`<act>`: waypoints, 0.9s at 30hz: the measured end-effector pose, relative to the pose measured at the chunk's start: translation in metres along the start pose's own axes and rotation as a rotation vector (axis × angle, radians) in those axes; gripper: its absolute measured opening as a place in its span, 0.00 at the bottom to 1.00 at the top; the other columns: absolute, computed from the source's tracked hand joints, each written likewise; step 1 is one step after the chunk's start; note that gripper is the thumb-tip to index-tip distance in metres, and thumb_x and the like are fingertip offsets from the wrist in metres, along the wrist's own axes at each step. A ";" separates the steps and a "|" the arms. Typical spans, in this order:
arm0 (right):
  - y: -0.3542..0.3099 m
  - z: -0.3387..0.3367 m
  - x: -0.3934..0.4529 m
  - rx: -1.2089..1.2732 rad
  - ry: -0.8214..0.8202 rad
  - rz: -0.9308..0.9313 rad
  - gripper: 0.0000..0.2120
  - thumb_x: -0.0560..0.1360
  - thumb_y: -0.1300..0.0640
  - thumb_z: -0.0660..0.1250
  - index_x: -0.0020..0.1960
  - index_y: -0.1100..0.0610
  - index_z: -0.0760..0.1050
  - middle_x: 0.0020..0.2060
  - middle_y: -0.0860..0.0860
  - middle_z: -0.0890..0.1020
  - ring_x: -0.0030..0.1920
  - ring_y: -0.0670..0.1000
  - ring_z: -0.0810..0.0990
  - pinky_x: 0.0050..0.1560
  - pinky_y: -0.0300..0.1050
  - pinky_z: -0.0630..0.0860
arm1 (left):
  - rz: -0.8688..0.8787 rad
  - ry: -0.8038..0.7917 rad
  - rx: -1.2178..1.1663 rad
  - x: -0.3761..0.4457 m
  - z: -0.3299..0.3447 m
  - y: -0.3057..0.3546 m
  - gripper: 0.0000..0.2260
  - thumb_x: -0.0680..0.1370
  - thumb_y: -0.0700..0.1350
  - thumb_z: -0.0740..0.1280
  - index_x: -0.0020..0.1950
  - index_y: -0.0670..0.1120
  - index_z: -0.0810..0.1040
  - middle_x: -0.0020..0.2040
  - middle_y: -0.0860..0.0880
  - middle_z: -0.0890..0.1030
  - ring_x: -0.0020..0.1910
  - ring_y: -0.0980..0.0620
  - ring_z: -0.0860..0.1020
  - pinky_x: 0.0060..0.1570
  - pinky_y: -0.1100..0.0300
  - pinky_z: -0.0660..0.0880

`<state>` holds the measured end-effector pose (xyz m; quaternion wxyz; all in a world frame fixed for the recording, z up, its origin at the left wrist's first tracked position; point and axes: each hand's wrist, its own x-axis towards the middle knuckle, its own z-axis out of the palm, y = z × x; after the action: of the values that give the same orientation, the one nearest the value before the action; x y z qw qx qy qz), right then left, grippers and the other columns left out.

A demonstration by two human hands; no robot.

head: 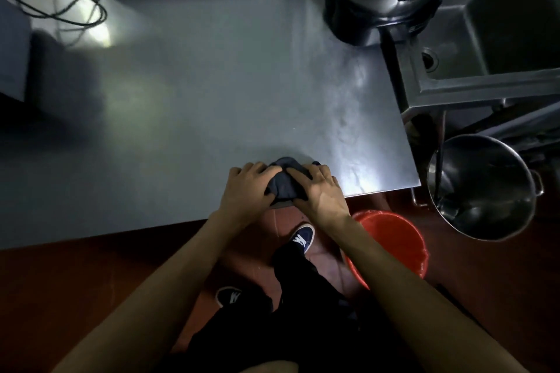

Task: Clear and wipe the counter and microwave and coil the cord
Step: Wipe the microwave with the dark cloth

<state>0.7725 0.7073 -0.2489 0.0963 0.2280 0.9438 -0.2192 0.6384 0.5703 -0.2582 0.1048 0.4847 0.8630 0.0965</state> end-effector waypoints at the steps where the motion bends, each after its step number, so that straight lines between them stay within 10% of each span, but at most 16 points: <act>1: -0.014 0.000 -0.001 -0.002 0.015 -0.028 0.34 0.71 0.50 0.73 0.75 0.48 0.67 0.64 0.56 0.73 0.64 0.60 0.68 0.59 0.58 0.73 | -0.013 0.037 -0.010 -0.012 -0.006 -0.010 0.22 0.66 0.48 0.67 0.60 0.51 0.79 0.47 0.48 0.81 0.45 0.42 0.78 0.41 0.50 0.70; 22: -0.371 0.031 -0.035 -0.092 0.188 -0.637 0.31 0.71 0.52 0.73 0.72 0.50 0.70 0.64 0.55 0.74 0.63 0.59 0.70 0.60 0.57 0.73 | -0.399 0.481 -0.033 -0.308 -0.160 -0.213 0.21 0.70 0.49 0.66 0.62 0.47 0.79 0.50 0.45 0.81 0.46 0.40 0.78 0.42 0.46 0.74; 27: -0.422 0.037 -0.030 -0.109 0.158 -0.718 0.30 0.72 0.42 0.60 0.72 0.49 0.70 0.65 0.55 0.73 0.62 0.59 0.70 0.60 0.57 0.73 | -0.484 0.487 0.007 -0.343 -0.173 -0.245 0.23 0.69 0.52 0.65 0.63 0.50 0.76 0.53 0.46 0.81 0.48 0.41 0.78 0.44 0.45 0.76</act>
<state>0.6024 0.3411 -0.1169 -0.0480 -0.1069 0.9784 -0.1702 0.5650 0.1397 -0.1281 -0.0859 0.2291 0.9530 0.1789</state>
